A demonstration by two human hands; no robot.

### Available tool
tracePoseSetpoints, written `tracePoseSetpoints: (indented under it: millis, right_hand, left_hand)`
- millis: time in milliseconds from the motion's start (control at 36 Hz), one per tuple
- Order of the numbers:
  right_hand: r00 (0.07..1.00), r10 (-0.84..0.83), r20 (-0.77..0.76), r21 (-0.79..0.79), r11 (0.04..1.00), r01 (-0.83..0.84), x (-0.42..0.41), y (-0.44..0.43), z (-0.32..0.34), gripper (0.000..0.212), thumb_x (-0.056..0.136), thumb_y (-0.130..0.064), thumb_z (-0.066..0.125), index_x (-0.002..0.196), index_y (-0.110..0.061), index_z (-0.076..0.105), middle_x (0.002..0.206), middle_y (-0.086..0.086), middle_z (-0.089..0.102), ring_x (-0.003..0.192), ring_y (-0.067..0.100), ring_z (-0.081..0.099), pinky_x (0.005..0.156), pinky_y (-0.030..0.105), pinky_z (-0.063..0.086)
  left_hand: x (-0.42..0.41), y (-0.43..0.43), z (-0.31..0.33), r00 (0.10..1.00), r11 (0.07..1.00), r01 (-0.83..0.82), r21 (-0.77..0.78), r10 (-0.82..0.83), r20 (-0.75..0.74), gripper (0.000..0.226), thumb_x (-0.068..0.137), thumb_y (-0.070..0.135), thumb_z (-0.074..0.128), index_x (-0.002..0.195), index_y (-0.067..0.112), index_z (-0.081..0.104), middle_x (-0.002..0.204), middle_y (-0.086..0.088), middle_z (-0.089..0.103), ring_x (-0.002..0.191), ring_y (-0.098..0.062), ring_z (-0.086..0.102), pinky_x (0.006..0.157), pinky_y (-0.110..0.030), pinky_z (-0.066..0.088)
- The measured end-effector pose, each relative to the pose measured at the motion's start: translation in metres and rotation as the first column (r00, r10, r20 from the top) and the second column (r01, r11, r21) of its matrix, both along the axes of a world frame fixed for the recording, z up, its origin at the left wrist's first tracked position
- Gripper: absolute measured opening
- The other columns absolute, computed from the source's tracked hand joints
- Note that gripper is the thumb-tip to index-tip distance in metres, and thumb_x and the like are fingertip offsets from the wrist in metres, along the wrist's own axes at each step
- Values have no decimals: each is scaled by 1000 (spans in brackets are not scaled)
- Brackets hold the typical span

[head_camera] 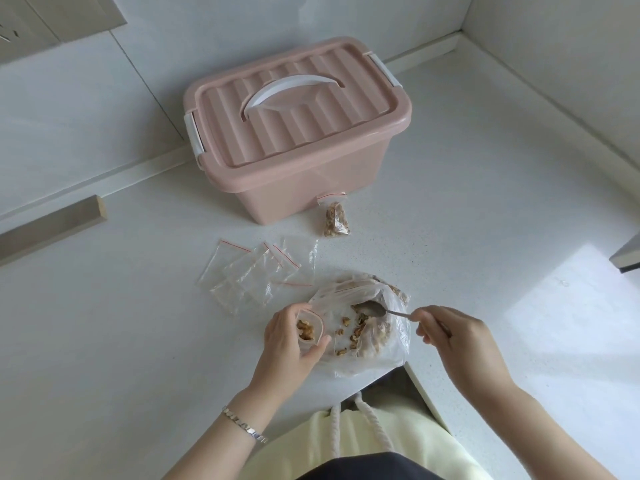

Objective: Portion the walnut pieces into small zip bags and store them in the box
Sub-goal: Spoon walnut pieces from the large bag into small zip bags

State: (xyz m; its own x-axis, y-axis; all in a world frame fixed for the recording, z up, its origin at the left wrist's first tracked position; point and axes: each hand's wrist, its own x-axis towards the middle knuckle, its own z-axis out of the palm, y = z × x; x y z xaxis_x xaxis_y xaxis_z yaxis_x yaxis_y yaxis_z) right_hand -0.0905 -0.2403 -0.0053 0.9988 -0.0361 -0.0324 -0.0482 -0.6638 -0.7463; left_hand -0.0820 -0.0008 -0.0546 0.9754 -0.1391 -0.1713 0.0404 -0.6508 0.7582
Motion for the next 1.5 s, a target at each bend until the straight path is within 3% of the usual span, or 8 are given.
tracePoseSetpoints:
  millis: [111,222,556,833,1028,1111,1278,1500]
  right_hand:
    - [995,24,-92,52,998,-20,0,0,-18,35,84,-40,45,82,-17,71,65,-9,63,67,9,60,60,27,49]
    - [965,19,-262,207,978,37,-2,2,-30,23,89,-20,54,72,-27,67,61,-1,65,58,7,60,60,18,50]
    - [775,-14,-632,368,875,316,1,13,-36,37,96,-26,41,82,-3,67,64,13,66,52,16,61,54,22,53]
    - [660,-101,-745,401,723,563,1,3,-36,42,97,-31,39,88,0,65,63,12,65,57,20,59,58,27,51]
    - [679,-146,-719,425,681,597,2,-10,-31,43,97,-32,38,90,2,64,66,14,64,58,21,57,57,27,49]
    - [711,-194,-675,417,695,586,4,-15,-23,43,97,-32,38,88,1,65,64,13,65,56,20,58,55,26,50]
    - [820,-236,-522,463,728,505,12,-12,13,45,96,-32,38,78,-1,65,53,8,63,46,16,55,49,25,47]
    - [952,-135,-276,461,850,254,16,24,59,46,85,-43,39,68,-10,66,53,10,63,45,15,54,48,24,47]
  left_hand:
    - [-1,3,4,997,998,-37,-44,40,60,43,79,28,67,103,42,34,111,24,42,114,-7,42,95,-12,32]
    - [-4,7,8,988,983,-131,-124,140,66,45,78,19,69,103,40,38,109,8,50,113,-13,47,91,0,28]
    - [-2,7,14,976,968,-177,-179,196,93,45,78,13,70,101,37,40,106,8,51,109,-14,50,92,0,27]
    - [-1,6,16,978,970,-175,-170,191,82,43,77,14,71,109,25,43,107,1,52,110,-13,49,90,1,26]
    - [-4,4,14,990,987,-116,-110,124,70,49,77,16,72,104,41,38,107,2,51,108,-10,48,88,1,28]
    - [-5,1,13,998,998,-44,-43,46,41,48,77,21,72,101,43,36,106,16,45,108,-6,45,88,0,28]
    - [-6,-6,13,999,999,24,27,-23,-35,43,80,28,69,107,31,36,102,31,34,108,-4,35,90,-12,27]
    - [-2,-13,14,999,998,7,60,-5,-37,47,81,28,68,117,11,45,99,14,39,100,-5,34,100,-31,34]
